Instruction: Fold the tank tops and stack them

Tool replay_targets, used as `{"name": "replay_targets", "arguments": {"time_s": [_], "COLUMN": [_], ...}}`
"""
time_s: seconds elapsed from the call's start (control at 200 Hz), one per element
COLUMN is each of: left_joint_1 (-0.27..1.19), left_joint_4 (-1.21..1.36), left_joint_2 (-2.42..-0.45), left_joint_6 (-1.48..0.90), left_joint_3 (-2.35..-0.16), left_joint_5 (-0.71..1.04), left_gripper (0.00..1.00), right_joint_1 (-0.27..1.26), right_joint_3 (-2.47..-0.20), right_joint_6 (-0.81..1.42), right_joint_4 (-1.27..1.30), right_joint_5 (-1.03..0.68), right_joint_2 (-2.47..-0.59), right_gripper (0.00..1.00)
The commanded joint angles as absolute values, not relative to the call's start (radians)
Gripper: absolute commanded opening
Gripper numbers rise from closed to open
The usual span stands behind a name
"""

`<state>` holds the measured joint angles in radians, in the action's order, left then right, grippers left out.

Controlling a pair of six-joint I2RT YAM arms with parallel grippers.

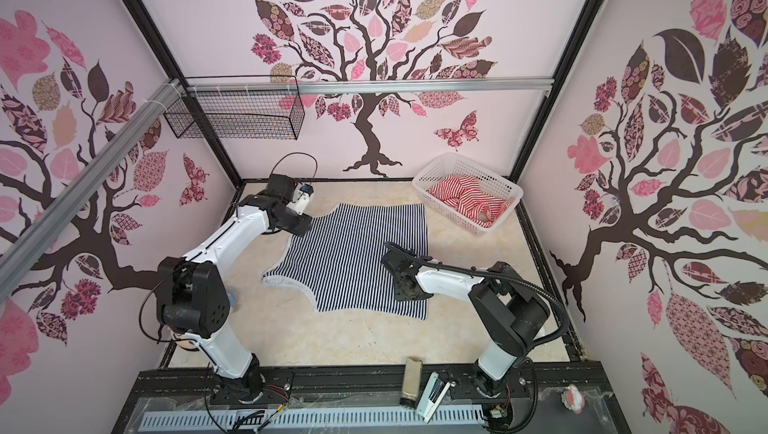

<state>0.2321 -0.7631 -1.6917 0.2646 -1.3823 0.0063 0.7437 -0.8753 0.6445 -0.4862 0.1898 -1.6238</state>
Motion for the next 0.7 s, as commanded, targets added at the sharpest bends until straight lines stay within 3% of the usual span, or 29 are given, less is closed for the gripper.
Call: {"name": "replay_targets", "arguments": {"time_s": [0.0,0.19,0.325,0.56,0.695], "left_joint_1": [0.271,0.294,0.332,0.544,0.613], "left_joint_4": [-0.717,-0.654,-0.657,-0.607,-0.577], "left_joint_2": [-1.613,-1.418,-1.295,-1.086,-1.091], "left_joint_6": [0.281,0.335,0.402,0.496,0.515], "left_joint_3": [-1.237,-1.028,-0.903,-0.684,-0.623], "left_joint_5": [0.032,0.049,0.050,-0.075,-0.126], "left_gripper": [0.51,0.52,0.54,0.54,0.52], "right_joint_1": [0.738,0.738,0.738,0.738,0.738], "right_joint_3": [-0.846,-0.865,-0.805,-0.580,-0.497], "right_joint_6": [0.674,0.682,0.717,0.845,0.888], "right_joint_4": [-0.495,-0.554,-0.545,-0.474,-0.455], "right_joint_5": [0.157,0.185,0.146,0.053,0.032], "right_joint_2": [-1.549,-1.405,-1.279,-1.080,-1.001], "right_gripper": [0.44,0.47,0.58,0.59,0.58]}}
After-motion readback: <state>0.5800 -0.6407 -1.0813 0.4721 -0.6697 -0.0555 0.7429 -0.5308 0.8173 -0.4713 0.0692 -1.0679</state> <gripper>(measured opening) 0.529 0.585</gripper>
